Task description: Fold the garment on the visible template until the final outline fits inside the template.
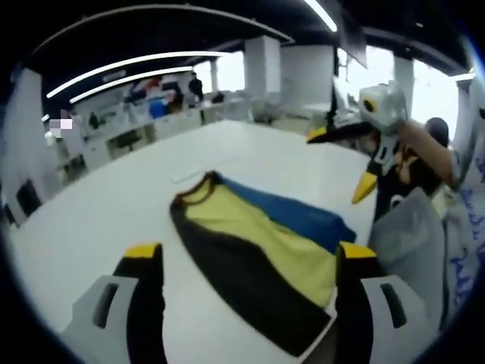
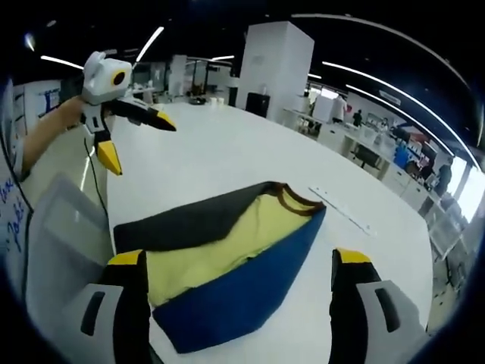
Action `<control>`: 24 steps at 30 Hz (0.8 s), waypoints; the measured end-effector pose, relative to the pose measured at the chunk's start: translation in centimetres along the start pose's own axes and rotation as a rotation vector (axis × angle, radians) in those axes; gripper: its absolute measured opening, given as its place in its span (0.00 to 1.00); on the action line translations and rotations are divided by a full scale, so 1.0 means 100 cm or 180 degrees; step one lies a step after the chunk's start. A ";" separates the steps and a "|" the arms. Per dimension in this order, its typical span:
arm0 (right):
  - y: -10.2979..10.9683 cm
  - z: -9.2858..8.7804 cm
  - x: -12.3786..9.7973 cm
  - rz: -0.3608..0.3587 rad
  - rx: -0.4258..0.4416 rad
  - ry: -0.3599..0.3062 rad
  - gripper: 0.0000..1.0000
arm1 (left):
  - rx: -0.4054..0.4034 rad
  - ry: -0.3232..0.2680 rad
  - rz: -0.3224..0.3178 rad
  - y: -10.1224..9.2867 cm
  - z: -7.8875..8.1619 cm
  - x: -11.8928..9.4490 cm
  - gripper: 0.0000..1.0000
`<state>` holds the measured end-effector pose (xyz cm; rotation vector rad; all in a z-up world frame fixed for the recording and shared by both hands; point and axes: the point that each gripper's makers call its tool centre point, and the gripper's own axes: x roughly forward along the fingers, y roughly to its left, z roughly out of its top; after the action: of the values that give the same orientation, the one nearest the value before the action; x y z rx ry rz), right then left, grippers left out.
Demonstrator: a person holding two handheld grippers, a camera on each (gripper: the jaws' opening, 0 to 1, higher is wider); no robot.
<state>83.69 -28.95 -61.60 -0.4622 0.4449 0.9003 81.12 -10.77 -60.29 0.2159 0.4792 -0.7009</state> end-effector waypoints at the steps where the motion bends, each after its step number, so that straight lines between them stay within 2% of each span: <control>1: 0.001 0.000 -0.001 -0.0009 -0.0002 0.0000 1.00 | -0.0002 0.0002 0.0004 -0.001 -0.001 -0.001 0.90; 6: 0.009 -0.003 -0.012 0.0002 0.0055 -0.0027 1.00 | -0.0061 -0.0060 0.0072 -0.003 -0.003 -0.014 0.89; 9: 0.017 -0.010 -0.016 0.0008 0.0059 -0.0011 1.00 | -0.0125 -0.0116 0.0262 0.003 -0.008 -0.024 0.87; 12: 0.022 -0.016 -0.021 -0.0009 0.0079 0.0018 1.00 | -0.0200 -0.0001 0.0242 -0.002 -0.021 -0.029 0.87; 14: 0.024 -0.019 -0.024 -0.0025 0.0117 0.0025 1.00 | -0.0205 0.0012 0.0208 -0.007 -0.027 -0.032 0.89; 17: 0.026 -0.021 -0.027 -0.0066 0.0228 -0.0011 1.00 | -0.0253 0.0030 0.0141 -0.016 -0.032 -0.036 0.94; 22: 0.034 -0.026 -0.031 -0.0101 0.0388 -0.0039 1.00 | -0.0334 0.0041 0.0121 -0.024 -0.039 -0.042 0.94; 24: 0.038 -0.029 -0.033 -0.0103 0.0394 -0.0010 1.00 | -0.0336 0.0041 0.0170 -0.024 -0.040 -0.045 0.93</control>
<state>78.25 -30.62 -62.93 -0.3538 0.4861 0.8368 75.16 -8.60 -61.61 0.1337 0.5196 -0.6205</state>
